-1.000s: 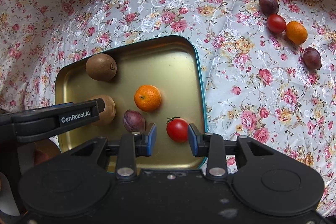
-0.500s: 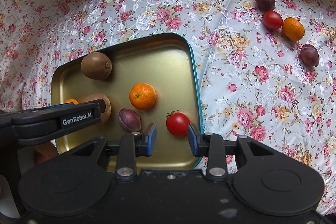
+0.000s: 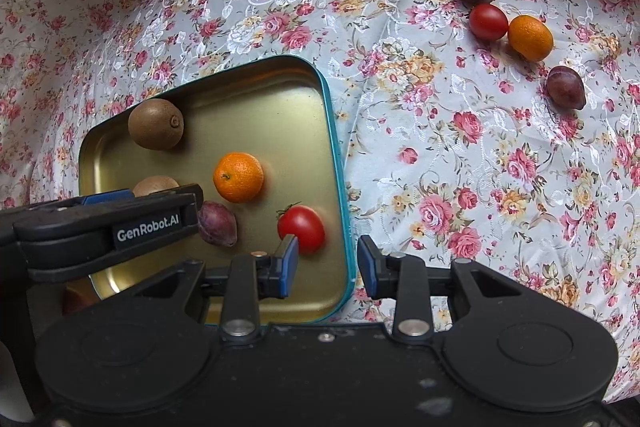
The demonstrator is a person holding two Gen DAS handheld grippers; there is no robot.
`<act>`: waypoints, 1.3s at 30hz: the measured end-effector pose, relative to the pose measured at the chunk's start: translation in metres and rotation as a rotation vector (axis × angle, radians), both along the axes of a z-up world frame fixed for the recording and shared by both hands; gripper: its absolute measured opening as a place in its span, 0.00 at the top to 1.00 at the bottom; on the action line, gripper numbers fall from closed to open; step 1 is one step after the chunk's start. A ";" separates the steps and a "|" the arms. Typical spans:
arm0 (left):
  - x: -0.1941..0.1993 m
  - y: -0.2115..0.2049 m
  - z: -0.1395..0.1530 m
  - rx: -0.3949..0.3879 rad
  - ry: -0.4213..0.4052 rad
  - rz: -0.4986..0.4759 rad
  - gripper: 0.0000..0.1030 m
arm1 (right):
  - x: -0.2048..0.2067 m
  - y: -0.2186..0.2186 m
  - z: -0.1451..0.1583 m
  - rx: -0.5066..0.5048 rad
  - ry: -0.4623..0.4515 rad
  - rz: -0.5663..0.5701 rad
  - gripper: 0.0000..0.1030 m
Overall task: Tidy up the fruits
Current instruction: 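Withdraw both open tools from the tray back toward the fruits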
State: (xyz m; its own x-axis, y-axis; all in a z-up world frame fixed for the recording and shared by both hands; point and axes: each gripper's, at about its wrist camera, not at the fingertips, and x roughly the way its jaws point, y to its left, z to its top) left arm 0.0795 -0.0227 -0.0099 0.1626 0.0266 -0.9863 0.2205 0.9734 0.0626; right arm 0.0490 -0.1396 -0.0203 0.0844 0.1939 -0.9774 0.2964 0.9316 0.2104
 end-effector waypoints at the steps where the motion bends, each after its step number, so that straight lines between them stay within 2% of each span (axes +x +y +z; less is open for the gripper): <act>1: -0.001 -0.003 0.000 -0.005 0.000 -0.006 0.36 | -0.001 -0.003 -0.001 -0.002 0.001 -0.007 0.65; 15: -0.018 -0.061 -0.002 -0.037 -0.003 -0.109 0.36 | -0.031 -0.064 -0.012 -0.039 0.054 -0.137 0.65; 28: -0.033 -0.112 -0.003 -0.094 0.003 -0.168 0.36 | -0.074 -0.149 -0.029 -0.129 0.107 -0.350 0.65; 36: -0.045 -0.134 -0.011 -0.096 0.011 -0.216 0.36 | -0.090 -0.187 -0.028 -0.053 0.096 -0.521 0.65; 39: -0.048 -0.142 -0.014 -0.089 0.014 -0.245 0.36 | -0.090 -0.194 -0.027 -0.054 0.084 -0.559 0.65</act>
